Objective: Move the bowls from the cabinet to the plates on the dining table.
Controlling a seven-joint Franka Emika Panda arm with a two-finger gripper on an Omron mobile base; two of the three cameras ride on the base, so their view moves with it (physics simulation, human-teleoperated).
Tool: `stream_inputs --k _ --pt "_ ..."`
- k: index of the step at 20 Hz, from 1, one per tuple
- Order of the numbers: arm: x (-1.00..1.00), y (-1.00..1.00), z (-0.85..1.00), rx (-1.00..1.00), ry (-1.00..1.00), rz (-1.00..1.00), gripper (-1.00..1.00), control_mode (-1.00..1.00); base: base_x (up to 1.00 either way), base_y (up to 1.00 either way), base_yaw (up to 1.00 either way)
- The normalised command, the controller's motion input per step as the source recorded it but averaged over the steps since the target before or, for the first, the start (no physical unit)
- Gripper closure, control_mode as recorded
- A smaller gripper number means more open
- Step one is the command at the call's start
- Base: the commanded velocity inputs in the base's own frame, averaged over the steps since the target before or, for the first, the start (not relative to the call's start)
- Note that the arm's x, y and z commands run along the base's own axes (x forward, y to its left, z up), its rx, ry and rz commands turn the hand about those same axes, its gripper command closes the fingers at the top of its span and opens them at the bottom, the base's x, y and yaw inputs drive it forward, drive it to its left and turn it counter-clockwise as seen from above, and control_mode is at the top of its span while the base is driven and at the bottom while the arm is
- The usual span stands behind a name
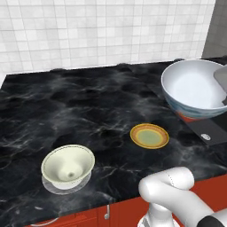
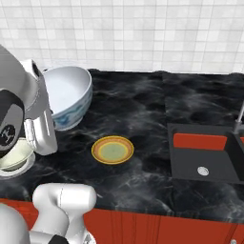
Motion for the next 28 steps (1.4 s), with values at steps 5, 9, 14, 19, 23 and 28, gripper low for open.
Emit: stream_inputs --k 5,9,14,19,23,28 --pt "0.36 -0.15 -0.28 0.00 0.08 0.03 1.00 -1.00 0.00 0.00 0.00" --pt "0.49 0.00 -0.43 0.00 0.07 0.06 1.00 -1.00 0.00 0.00 0.00" --pt "0.56 0.03 -0.50 0.00 0.07 0.04 1.00 -1.00 0.00 0.00 0.00" --pt "0.63 0.00 -0.55 0.00 0.01 0.02 1.00 -1.00 0.00 0.00 0.00" --pt "0.54 -0.01 -0.49 0.00 0.00 0.01 1.00 -1.00 0.00 0.00 0.00" --pt "0.50 -0.06 -0.47 0.00 0.00 0.01 1.00 -1.00 0.00 0.00 0.00"
